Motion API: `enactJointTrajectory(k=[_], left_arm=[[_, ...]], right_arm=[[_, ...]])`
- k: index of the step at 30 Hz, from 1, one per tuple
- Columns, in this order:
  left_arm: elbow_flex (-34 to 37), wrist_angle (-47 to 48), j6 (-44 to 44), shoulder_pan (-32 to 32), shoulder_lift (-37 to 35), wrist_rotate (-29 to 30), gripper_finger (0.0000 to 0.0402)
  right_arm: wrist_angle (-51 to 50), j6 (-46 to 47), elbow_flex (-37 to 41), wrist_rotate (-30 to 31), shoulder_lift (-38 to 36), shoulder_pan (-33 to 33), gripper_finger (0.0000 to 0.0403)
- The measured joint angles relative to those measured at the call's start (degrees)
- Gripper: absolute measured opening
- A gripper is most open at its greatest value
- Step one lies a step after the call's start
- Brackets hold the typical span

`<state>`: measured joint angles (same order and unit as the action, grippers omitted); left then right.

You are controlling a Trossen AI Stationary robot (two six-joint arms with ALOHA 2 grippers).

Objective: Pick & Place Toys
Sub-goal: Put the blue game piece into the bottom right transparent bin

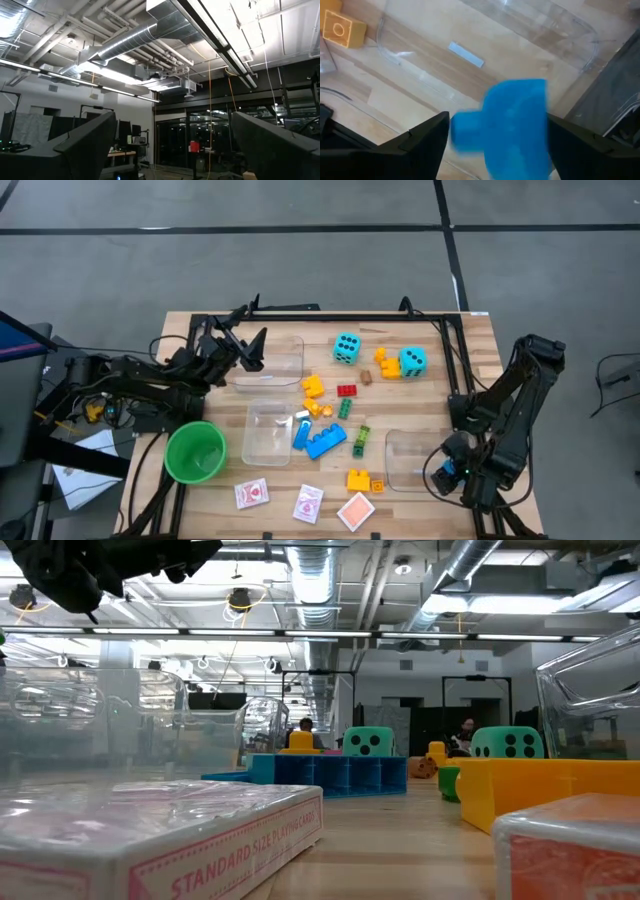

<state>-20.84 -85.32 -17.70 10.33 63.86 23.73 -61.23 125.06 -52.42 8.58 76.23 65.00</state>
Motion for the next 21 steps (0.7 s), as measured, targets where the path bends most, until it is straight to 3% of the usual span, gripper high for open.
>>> enactJointTrajectory(k=[8, 14, 21], left_arm=[[0.0, 0.1, 0.0, 0.0, 0.0, 0.0, 0.0392], [0.0, 0.4, 0.1, 0.0, 0.0, 0.0, 0.0392], [0.0, 0.4, 1.3, 0.0, 0.0, -0.2, 0.0392]], right_arm=[[-0.7, -0.1, 0.0, -0.3, 0.0, 1.4, 0.0345], [-3.8, -0.1, 0.0, 2.3, 0.0, 1.7, 0.0349], [-9.9, -1.5, -0.5, 13.8, -2.3, 0.3, 0.0348]])
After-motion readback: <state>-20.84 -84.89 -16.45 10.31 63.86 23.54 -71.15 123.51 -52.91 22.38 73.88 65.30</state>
